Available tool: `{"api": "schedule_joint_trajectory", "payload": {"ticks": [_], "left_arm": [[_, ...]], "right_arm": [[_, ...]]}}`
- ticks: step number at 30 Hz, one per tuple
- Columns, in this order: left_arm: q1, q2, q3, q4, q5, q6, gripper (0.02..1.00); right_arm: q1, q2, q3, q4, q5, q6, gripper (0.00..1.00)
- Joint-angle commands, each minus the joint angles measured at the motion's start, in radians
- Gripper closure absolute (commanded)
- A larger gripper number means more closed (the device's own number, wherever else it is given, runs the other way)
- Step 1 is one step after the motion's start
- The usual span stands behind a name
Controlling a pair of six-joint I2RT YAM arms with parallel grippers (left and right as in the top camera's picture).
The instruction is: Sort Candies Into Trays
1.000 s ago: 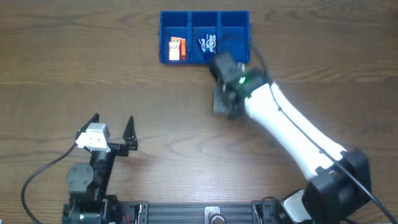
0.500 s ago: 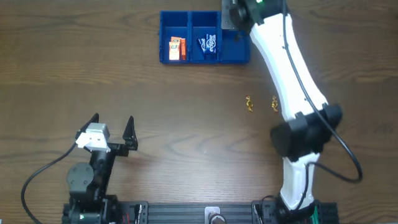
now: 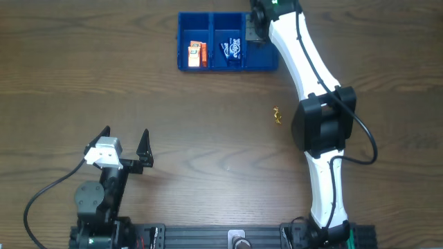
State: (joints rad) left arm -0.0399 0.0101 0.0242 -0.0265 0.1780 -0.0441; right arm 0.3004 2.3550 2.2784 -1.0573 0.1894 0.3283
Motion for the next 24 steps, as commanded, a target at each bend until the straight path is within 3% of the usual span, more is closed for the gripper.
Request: {"api": "schedule_joint_trajectory", "payload": {"ticks": [1, 5, 10, 13, 16, 22, 24], "left_arm": [[0.004, -0.006, -0.019, -0.033, 0.014, 0.015, 0.020], [0.004, -0.006, -0.019, -0.033, 0.014, 0.015, 0.020], [0.004, -0.006, -0.019, -0.033, 0.014, 0.015, 0.020], [0.004, -0.006, -0.019, -0.033, 0.014, 0.015, 0.020], [0.004, -0.006, -0.019, -0.033, 0.014, 0.015, 0.020], [0.004, -0.006, -0.019, -0.033, 0.014, 0.015, 0.023], [0.004, -0.006, -0.019, -0.033, 0.014, 0.015, 0.020]], "right_arm": [[-0.006, 0.013, 0.019, 0.031, -0.018, -0.017, 0.570], [-0.006, 0.013, 0.019, 0.050, -0.027, -0.016, 0.428], [-0.010, -0.060, 0.019, -0.016, -0.033, -0.025, 0.452], [-0.012, -0.161, 0.007, -0.117, -0.034, -0.068, 0.360], [-0.013, -0.248, -0.054, -0.176, -0.033, -0.072, 0.336], [-0.013, -0.506, -0.513, -0.037, -0.041, -0.067, 0.338], [-0.022, -0.571, -0.690, 0.058, -0.087, -0.067, 0.340]]}}
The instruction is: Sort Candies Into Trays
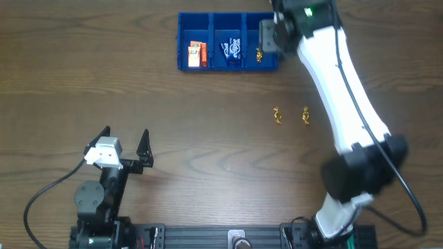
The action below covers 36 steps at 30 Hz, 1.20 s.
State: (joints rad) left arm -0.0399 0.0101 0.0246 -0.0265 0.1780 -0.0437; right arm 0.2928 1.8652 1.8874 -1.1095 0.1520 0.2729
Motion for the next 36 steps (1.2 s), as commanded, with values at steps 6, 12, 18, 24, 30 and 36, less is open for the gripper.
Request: {"api": "schedule_joint_trajectory", "payload": {"ticks": [6, 12, 18, 24, 30, 36], "left_arm": [[0.004, -0.006, -0.020, -0.033, 0.014, 0.014, 0.020], [0.004, -0.006, -0.020, -0.033, 0.014, 0.014, 0.023], [0.004, -0.006, -0.020, -0.033, 0.014, 0.015, 0.020], [0.004, -0.006, -0.020, -0.033, 0.014, 0.014, 0.020], [0.004, -0.006, -0.020, -0.033, 0.014, 0.014, 0.020], [0.004, -0.006, -0.020, -0.033, 0.014, 0.014, 0.023]], "right_arm": [[-0.040, -0.098, -0.639, 0.330, -0.114, 0.018, 0.340], [-0.040, -0.075, -0.711, 0.392, -0.121, 0.017, 0.351], [-0.031, -0.019, -0.711, 0.407, -0.121, 0.018, 0.362], [-0.031, 0.010, -0.712, 0.397, -0.120, 0.009, 0.391], [-0.031, 0.011, -0.728, 0.398, -0.107, 0.006, 0.400], [-0.031, 0.012, -0.738, 0.402, -0.098, 0.006, 0.417]]}}
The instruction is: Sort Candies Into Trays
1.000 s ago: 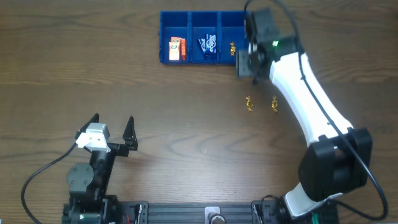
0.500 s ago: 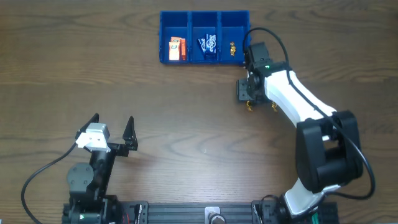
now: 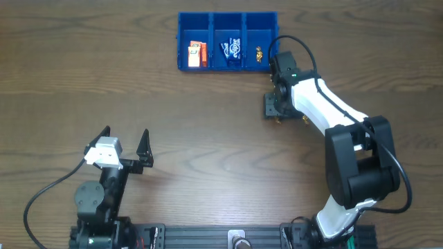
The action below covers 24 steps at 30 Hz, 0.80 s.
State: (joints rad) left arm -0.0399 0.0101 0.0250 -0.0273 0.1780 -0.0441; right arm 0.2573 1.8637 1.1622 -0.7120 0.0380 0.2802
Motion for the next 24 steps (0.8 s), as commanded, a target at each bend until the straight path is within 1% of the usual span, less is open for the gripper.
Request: {"api": "schedule_joint_trajectory", "payload": {"ticks": [1, 9, 11, 12, 16, 19, 21, 22, 23, 24], "left_arm": [[0.004, -0.006, -0.020, -0.032, 0.014, 0.015, 0.020], [0.004, -0.006, -0.020, -0.032, 0.014, 0.015, 0.020], [0.004, -0.006, -0.020, -0.032, 0.014, 0.015, 0.023], [0.004, -0.006, -0.020, -0.032, 0.014, 0.015, 0.020], [0.004, -0.006, -0.020, -0.032, 0.014, 0.015, 0.020], [0.004, -0.006, -0.020, -0.032, 0.014, 0.015, 0.020], [0.004, -0.006, -0.020, -0.032, 0.014, 0.015, 0.020], [0.004, -0.006, -0.020, -0.032, 0.014, 0.015, 0.020], [0.004, -0.006, -0.020, -0.032, 0.014, 0.015, 0.023], [0.004, -0.006, -0.020, -0.032, 0.014, 0.015, 0.020]], "right_arm": [[0.005, 0.014, -0.013, 0.004, 0.016, -0.001, 0.428], [0.005, 0.053, -0.013, 0.016, 0.012, 0.000, 0.457], [0.005, 0.053, -0.013, 0.016, 0.012, 0.000, 0.492], [0.005, 0.053, -0.013, 0.015, 0.012, 0.000, 0.522], [0.005, 0.053, -0.013, 0.011, 0.012, 0.000, 0.706], [0.005, 0.053, -0.013, 0.011, 0.012, 0.003, 0.820], [0.005, 0.053, -0.013, 0.011, 0.012, 0.003, 0.893], [0.005, 0.053, -0.013, 0.008, 0.008, 0.005, 0.906], [0.005, 0.048, -0.012, 0.004, -0.007, 0.007, 0.923], [0.005, 0.032, -0.010, -0.005, -0.026, 0.007, 0.965]]}}
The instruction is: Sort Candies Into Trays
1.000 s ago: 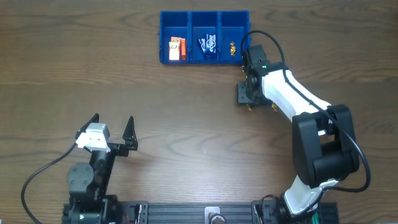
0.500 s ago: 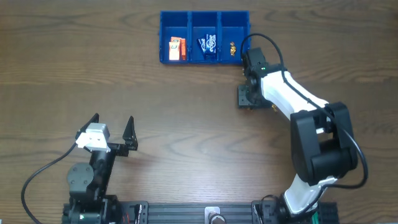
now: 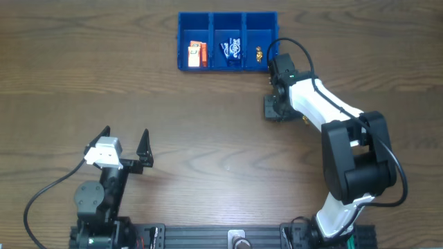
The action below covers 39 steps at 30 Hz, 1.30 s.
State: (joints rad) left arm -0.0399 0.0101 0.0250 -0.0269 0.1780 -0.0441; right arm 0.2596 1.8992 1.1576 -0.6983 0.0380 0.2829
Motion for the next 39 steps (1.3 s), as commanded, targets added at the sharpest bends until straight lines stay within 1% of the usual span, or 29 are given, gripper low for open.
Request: {"api": "schedule_joint_trajectory", "payload": {"ticks": [1, 5, 6, 8, 9, 11, 14, 16, 19, 21, 27, 35, 37, 39], "left_arm": [[0.004, -0.006, -0.020, -0.033, 0.014, 0.015, 0.020], [0.004, -0.006, -0.020, -0.033, 0.014, 0.015, 0.020], [0.004, -0.006, -0.020, -0.033, 0.014, 0.015, 0.020], [0.004, -0.006, -0.020, -0.033, 0.014, 0.015, 0.020], [0.004, -0.006, -0.020, -0.033, 0.014, 0.015, 0.020], [0.004, -0.006, -0.020, -0.033, 0.014, 0.015, 0.020], [0.004, -0.006, -0.020, -0.033, 0.014, 0.015, 0.020], [0.004, -0.006, -0.020, -0.033, 0.014, 0.015, 0.020], [0.004, -0.006, -0.020, -0.033, 0.014, 0.015, 0.020], [0.004, -0.006, -0.020, -0.033, 0.014, 0.015, 0.020], [0.004, -0.006, -0.020, -0.033, 0.014, 0.015, 0.020], [0.004, -0.006, -0.020, -0.033, 0.014, 0.015, 0.020], [0.004, -0.006, -0.020, -0.033, 0.014, 0.015, 0.020], [0.004, -0.006, -0.020, -0.033, 0.014, 0.015, 0.020]], "right_arm": [[0.003, -0.042, -0.005, -0.032, -0.035, 0.006, 0.965], [0.003, -0.301, 0.037, -0.088, -0.041, 0.031, 0.965], [0.003, -0.358, 0.084, -0.125, -0.040, 0.031, 0.965], [-0.005, -0.395, 0.278, -0.259, -0.039, 0.029, 0.965], [-0.010, -0.379, 0.379, -0.309, -0.034, 0.023, 0.965], [-0.011, -0.324, 0.563, -0.378, 0.005, 0.021, 0.967], [-0.011, -0.181, 0.825, -0.453, 0.013, -0.004, 0.967], [-0.011, -0.084, 0.947, -0.479, 0.013, -0.004, 0.967], [-0.011, 0.050, 1.059, -0.468, 0.013, -0.004, 0.967], [-0.011, 0.139, 1.093, -0.438, 0.013, -0.005, 0.967], [-0.011, 0.319, 1.093, -0.372, 0.013, -0.023, 0.965], [-0.010, 0.413, 1.093, -0.290, 0.013, -0.023, 0.961], [-0.008, 0.415, 1.093, -0.283, 0.013, -0.023, 0.934], [-0.008, 0.415, 1.093, -0.283, 0.012, -0.023, 0.884]]}}
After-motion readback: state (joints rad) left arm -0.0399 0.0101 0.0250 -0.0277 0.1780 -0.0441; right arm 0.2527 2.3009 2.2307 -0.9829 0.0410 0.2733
